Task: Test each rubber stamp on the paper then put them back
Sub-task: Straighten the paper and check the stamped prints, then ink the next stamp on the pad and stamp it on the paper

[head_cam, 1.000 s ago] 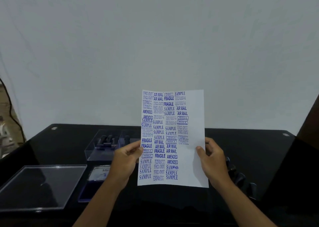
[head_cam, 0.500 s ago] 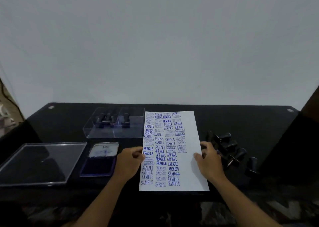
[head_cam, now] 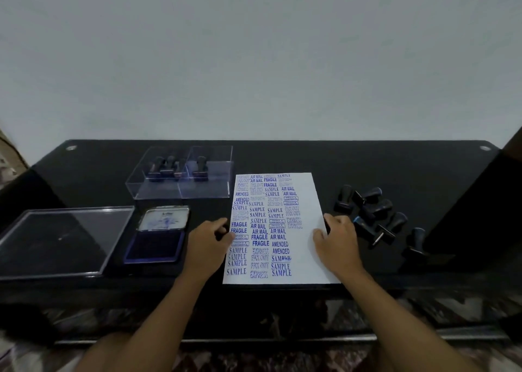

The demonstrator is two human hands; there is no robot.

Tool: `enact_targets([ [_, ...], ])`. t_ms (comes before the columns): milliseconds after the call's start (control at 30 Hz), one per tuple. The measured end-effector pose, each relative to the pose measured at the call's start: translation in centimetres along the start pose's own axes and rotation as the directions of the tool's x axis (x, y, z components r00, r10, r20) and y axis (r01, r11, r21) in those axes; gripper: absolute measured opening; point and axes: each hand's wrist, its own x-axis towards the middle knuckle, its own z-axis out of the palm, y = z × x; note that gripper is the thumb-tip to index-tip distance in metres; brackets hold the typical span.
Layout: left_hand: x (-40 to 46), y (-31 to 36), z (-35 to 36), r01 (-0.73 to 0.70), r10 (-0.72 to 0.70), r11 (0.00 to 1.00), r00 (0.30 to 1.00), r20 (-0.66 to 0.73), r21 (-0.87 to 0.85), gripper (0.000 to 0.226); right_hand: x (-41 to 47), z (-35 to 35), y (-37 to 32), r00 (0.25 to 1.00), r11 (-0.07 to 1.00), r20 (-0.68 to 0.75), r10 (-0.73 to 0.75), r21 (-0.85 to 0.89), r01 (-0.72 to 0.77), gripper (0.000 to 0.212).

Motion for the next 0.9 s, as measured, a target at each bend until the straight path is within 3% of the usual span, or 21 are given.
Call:
enact_targets([
  [233, -0.2, 0.3, -0.1, 0.041, -0.041, 0.998, 0.999, -0.011, -0.055, 0.043, -0.6, -0.6, -0.6, 0.999, 0.996, -0.007, 0.037, 0.086, -0.036, 0.046],
  [400, 0.1, 0.2, -1.0, 0.131, -0.141, 0.970, 0.989, -0.035, -0.204, 0.036, -1.1, -1.8, -1.9, 0.998, 0.980, -0.035, 0.054, 0.194, -0.046, 0.042],
  [533, 1.3, 0.2, -2.0, 0.079, -0.085, 0.978, 0.996, -0.024, -0.191, 0.034, -1.1, -1.2, -6.3, 0.990, 0.971, -0.059, -0.129, 0.194, 0.138, 0.047],
  [733, 4.6, -0.2, -4.8, -0.106, 0.104, 0.994, 0.993, -0.052, -0.035, 0.035, 0.6, 2.6, -16.5, 0.934, 0.922, 0.095, -0.344, 0.222, 0.317, 0.044],
  [900, 9.9, -4.0, -8.6, -0.151, 0.155, 0.983, 0.987, -0.035, 0.102, 0.034, 5.8, 7.0, -24.7, 0.893, 0.893, 0.143, -0.426, 0.224, 0.390, 0.023],
])
